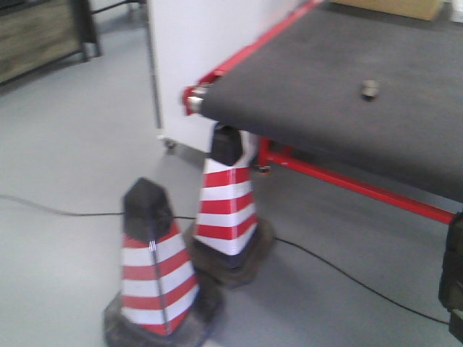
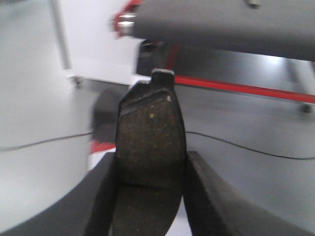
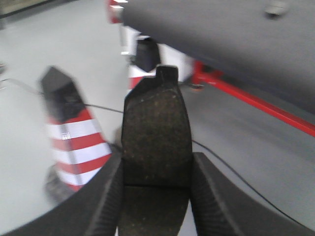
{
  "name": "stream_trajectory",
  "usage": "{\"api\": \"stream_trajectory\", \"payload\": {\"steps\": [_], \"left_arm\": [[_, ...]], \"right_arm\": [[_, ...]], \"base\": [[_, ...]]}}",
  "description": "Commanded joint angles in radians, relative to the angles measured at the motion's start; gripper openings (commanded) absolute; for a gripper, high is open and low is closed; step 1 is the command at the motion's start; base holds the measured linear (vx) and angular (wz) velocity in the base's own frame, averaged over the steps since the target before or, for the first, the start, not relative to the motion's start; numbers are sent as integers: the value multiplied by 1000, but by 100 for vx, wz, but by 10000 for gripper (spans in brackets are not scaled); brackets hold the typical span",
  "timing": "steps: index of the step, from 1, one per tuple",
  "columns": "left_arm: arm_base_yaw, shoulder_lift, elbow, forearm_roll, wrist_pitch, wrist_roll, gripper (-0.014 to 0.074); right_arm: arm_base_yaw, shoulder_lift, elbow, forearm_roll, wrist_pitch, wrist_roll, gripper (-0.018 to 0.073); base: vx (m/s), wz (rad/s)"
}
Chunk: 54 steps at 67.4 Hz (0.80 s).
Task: Move and align brake pads A on conveyor
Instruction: 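Turn toward the conveyor belt and stop over its surface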
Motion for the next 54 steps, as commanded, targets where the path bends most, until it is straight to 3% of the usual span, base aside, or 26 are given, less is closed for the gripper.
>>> {"api": "stream_trajectory", "payload": {"steps": [1,31,54], "left_arm": [[-2,11,-29,2,-94,0,-6],[-2,11,-29,2,-94,0,-6],[-2,11,-29,2,-94,0,-6]], "right_arm": [[-4,6,-32,-10,-87,-11,-4],[-4,6,-32,-10,-87,-11,-4],[-4,6,-32,-10,-87,-11,-4]], "base": [[14,-89],[10,-79],[5,-33]]}}
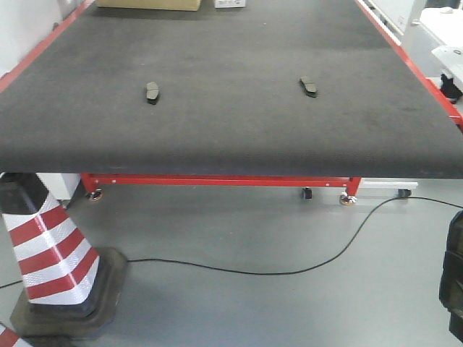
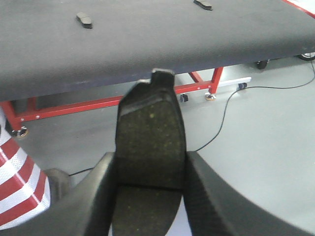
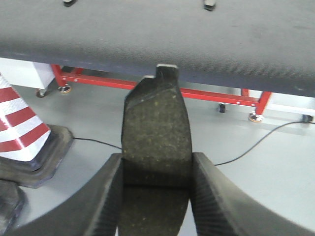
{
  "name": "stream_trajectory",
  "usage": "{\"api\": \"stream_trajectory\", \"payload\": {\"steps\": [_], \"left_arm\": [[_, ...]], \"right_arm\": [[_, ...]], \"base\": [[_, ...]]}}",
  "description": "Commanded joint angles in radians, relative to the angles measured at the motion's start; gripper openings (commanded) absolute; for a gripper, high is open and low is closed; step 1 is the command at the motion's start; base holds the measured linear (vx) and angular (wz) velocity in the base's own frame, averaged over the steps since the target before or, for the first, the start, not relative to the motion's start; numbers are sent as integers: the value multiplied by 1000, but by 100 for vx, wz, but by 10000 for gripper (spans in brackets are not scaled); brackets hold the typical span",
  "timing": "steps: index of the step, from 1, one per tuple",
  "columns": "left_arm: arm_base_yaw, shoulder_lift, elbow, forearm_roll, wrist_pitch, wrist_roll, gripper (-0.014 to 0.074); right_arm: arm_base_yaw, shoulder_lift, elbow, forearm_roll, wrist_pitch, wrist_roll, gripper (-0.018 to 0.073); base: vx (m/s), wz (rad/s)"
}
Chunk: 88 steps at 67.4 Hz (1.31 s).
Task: Move and align brake pads A on conveyor
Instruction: 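Turn toward the conveyor belt and stop over its surface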
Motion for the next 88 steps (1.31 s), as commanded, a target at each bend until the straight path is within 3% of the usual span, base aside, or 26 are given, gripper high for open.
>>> {"api": "stream_trajectory", "payload": {"steps": [1,41,88], "left_arm": [[-2,11,-29,3,-94,0,-6],[-2,11,-29,3,-94,0,-6],[-2,11,-29,3,-94,0,-6]], "right_arm": [[-4,6,-32,-10,-87,-11,-4],[-4,6,-32,-10,-85,-11,-4],[-4,6,-32,-10,-85,-11,-4]], "base": [[4,-16],[12,-11],[37,7]]}}
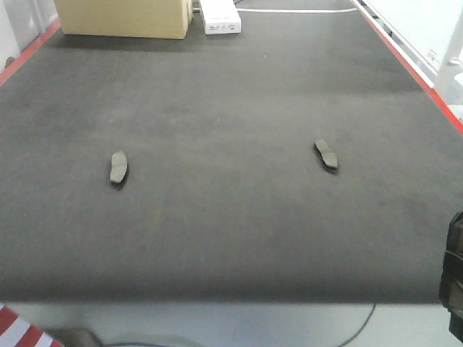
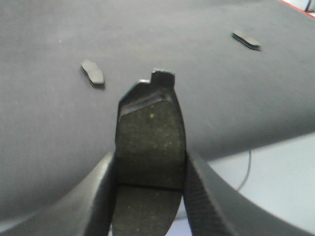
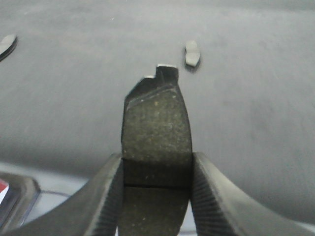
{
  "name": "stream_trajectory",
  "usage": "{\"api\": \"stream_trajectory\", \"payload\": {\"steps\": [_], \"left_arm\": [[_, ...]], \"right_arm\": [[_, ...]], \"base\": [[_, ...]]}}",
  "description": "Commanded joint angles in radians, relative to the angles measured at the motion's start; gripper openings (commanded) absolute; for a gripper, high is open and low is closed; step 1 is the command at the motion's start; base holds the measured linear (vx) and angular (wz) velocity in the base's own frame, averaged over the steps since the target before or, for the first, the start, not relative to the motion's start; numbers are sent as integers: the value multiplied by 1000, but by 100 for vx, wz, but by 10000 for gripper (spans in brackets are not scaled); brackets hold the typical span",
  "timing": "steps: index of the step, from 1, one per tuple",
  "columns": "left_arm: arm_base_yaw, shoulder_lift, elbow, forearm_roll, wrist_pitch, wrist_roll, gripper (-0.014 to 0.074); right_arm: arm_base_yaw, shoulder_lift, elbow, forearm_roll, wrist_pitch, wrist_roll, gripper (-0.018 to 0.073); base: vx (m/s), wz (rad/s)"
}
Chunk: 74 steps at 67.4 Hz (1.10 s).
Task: Move and align brake pads A on conveyor
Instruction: 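Turn toward the conveyor belt and stop over its surface, then lower the left gripper's brake pad onto the belt beside the placed pad and release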
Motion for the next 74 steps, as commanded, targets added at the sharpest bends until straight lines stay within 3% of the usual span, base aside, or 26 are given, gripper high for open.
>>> {"api": "stream_trajectory", "payload": {"steps": [1,74], "left_arm": [[-2,11,-29,3,-94,0,-6],[-2,11,-29,3,-94,0,-6]], "right_arm": [[-4,6,-32,-10,-85,-11,-4],[-4,6,-32,-10,-85,-11,-4]], "base": [[38,3],[23,-1]]}}
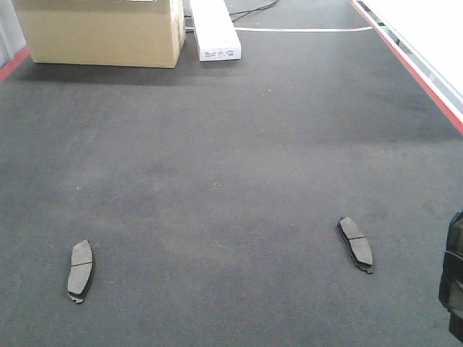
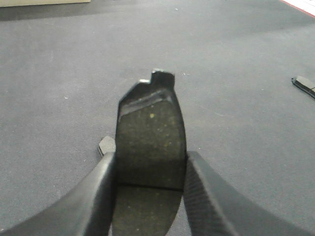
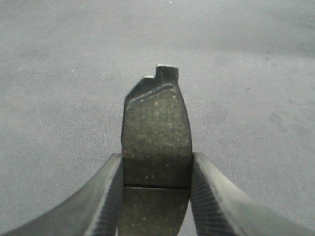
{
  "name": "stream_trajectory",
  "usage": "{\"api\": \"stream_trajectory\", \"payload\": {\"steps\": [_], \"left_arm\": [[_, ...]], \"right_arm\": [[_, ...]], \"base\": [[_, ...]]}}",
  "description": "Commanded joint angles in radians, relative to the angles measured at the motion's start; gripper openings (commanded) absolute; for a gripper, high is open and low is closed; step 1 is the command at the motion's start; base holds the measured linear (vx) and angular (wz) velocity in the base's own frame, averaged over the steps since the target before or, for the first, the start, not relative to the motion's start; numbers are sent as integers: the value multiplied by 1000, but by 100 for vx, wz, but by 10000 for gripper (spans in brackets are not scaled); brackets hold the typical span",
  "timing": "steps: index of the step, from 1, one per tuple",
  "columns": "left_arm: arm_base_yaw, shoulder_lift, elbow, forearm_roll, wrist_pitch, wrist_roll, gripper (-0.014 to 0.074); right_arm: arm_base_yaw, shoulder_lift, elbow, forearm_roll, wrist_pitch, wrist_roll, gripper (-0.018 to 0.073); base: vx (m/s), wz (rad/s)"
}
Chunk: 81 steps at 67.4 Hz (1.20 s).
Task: Move and align brake pads A on conveyor
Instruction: 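Lower the left gripper's brake pad onto the belt beside the placed pad and release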
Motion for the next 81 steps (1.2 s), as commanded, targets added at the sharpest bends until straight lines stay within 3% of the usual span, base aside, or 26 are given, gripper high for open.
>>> {"api": "stream_trajectory", "payload": {"steps": [1,73,81], "left_arm": [[-2,11,-29,3,-93,0,-6],[-2,11,-29,3,-94,0,-6],[-2,37,-40,0,-101,-48,-3]], "right_arm": [[-4,6,-32,-10,-85,-11,-4],[-4,6,-32,-10,-80,-11,-4],[-4,6,-32,-10,-80,-11,-4]], "base": [[4,2],[0,0],[0,0]]}}
